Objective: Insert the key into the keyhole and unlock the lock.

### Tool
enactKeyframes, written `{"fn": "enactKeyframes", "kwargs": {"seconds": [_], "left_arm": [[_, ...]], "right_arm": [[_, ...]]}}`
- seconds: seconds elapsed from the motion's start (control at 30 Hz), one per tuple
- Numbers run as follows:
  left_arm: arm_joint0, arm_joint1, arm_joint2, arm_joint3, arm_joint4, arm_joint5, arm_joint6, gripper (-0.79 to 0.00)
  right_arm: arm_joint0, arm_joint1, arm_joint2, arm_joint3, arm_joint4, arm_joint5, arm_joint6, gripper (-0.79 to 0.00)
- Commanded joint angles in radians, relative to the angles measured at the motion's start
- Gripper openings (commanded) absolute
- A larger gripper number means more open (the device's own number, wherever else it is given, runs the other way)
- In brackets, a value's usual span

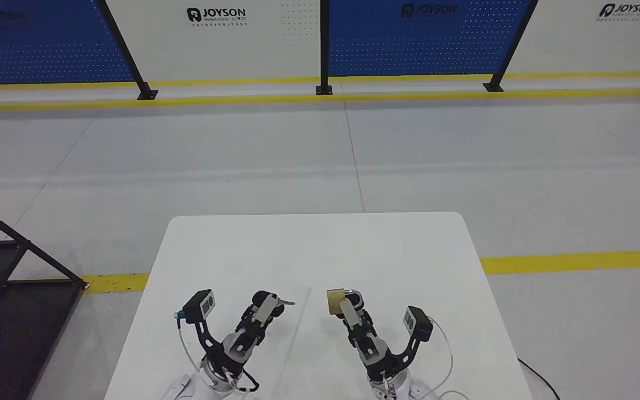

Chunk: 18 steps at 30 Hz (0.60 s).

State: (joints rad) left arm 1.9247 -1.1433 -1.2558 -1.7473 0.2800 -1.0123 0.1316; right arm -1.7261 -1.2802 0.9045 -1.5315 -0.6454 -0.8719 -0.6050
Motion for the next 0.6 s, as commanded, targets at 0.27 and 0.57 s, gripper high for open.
{"fn": "enactKeyframes", "kwargs": {"seconds": [0.27, 0.57], "left_arm": [[-0.033, -0.011, 0.060, 0.042, 0.105, 0.000, 0.100, -0.785], [-0.055, -0.022, 0.103, 0.063, 0.215, 0.000, 0.243, -0.785]], "right_arm": [[0.000, 0.000, 0.000, 0.000, 0.001, 0.000, 0.000, -0.785], [0.000, 0.000, 0.000, 0.000, 0.001, 0.000, 0.000, -0.785]]}}
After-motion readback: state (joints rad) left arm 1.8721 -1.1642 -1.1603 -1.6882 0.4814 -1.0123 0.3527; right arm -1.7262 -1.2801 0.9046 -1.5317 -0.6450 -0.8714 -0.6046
